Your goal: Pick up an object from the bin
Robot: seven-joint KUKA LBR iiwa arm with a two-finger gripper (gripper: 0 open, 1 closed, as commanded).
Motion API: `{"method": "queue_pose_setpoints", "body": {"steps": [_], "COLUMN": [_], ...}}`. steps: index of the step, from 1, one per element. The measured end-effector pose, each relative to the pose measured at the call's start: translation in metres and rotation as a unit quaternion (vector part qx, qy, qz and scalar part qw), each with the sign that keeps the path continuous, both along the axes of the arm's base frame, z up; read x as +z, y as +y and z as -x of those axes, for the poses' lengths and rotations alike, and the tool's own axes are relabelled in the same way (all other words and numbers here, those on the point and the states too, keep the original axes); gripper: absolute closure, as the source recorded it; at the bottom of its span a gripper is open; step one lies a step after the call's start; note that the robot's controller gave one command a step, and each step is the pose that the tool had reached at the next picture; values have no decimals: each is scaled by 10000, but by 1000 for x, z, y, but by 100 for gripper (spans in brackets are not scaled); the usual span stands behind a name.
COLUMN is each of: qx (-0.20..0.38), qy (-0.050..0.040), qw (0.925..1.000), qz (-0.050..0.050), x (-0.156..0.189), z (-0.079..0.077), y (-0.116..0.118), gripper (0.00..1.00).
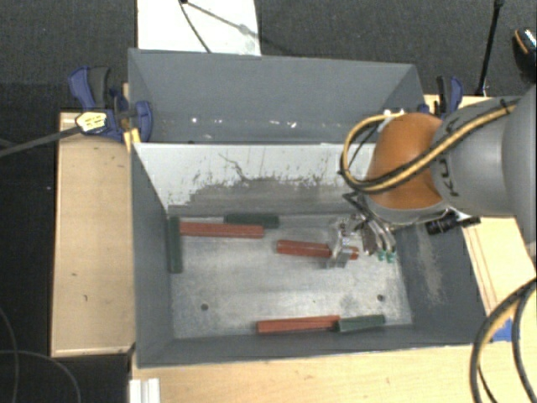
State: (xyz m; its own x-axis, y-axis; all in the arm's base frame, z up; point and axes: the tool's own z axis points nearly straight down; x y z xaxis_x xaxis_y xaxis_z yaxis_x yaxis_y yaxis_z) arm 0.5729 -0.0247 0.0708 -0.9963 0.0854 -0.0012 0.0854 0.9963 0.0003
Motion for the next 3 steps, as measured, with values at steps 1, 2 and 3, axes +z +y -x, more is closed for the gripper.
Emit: {"method": "queue_pose_setpoints", "body": {"steps": [1,2,3], "qx": [440,464,1439], "qy": [-48,-29,-37], "qw": [9990,9989,9896], "qz": [8,3,4], "x": [127,147,192], "z": [0,2,0], "y": [-13,-3,14], "gripper": [100,100,100]}}
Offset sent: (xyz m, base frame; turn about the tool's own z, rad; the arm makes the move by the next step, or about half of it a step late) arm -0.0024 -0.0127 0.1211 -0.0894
